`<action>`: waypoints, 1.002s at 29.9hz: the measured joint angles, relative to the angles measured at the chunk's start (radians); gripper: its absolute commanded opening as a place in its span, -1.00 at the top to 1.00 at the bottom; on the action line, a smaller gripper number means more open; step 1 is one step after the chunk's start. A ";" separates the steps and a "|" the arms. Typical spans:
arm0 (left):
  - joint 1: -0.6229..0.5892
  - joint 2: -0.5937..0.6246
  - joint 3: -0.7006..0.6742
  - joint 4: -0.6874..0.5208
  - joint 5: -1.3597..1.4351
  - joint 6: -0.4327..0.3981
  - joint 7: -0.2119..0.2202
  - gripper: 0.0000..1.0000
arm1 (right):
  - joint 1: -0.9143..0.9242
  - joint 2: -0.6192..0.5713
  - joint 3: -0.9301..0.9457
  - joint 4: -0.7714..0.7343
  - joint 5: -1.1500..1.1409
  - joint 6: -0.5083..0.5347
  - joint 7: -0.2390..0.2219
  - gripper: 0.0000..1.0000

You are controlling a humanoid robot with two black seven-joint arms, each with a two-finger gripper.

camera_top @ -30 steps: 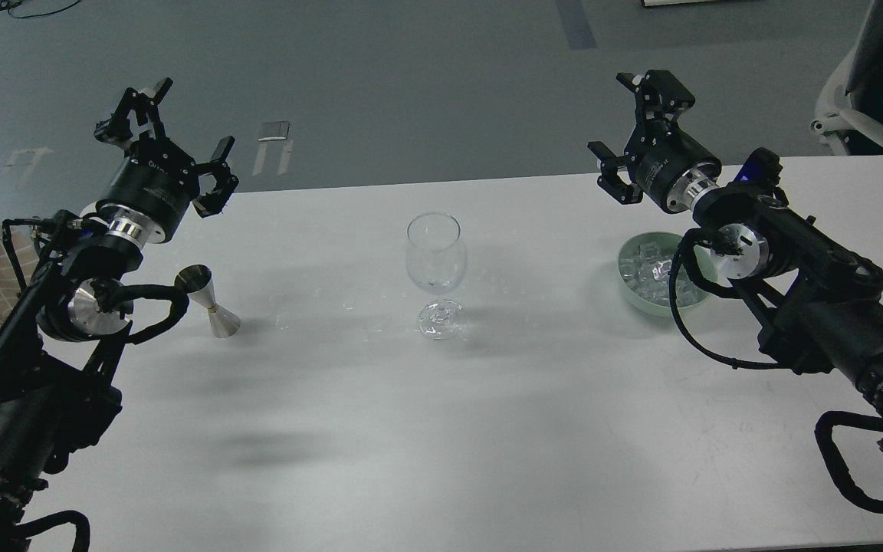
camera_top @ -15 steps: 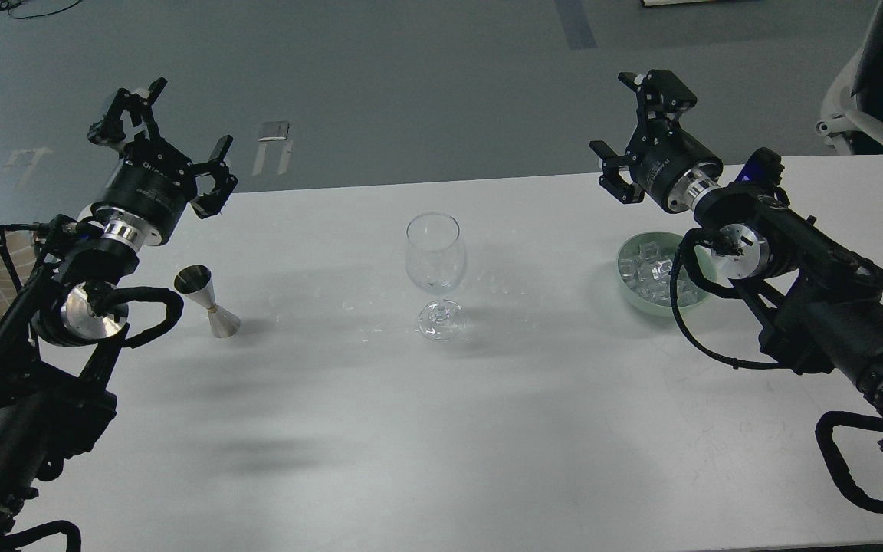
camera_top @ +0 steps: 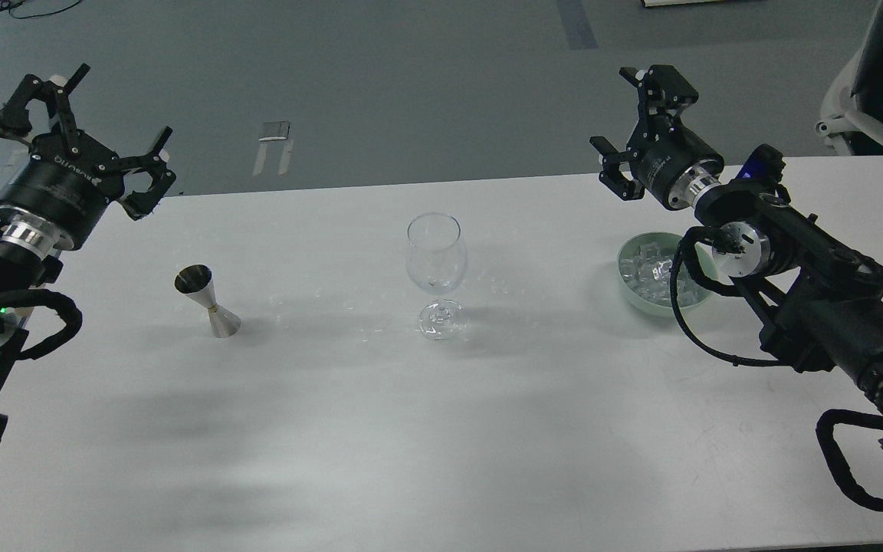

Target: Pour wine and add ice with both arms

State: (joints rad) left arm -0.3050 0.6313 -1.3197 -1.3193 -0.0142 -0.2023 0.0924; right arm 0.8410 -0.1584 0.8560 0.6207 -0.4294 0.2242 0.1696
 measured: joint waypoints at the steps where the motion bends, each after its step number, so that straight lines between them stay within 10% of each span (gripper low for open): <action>1: 0.034 0.009 -0.027 -0.025 -0.043 0.016 0.031 -0.94 | 0.000 0.001 0.000 -0.001 0.000 0.000 0.000 -1.00; 14: 0.485 -0.033 -0.265 -0.261 -0.103 -0.024 0.136 -0.93 | -0.005 0.001 -0.003 -0.009 -0.002 -0.003 0.001 -1.00; 30: 0.541 -0.275 -0.274 -0.111 -0.102 -0.013 0.161 -0.93 | -0.010 0.006 -0.005 -0.009 -0.002 -0.005 0.001 -1.00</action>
State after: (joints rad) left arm 0.2358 0.3561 -1.5937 -1.4303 -0.1162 -0.2155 0.2529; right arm 0.8314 -0.1523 0.8513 0.6120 -0.4311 0.2189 0.1704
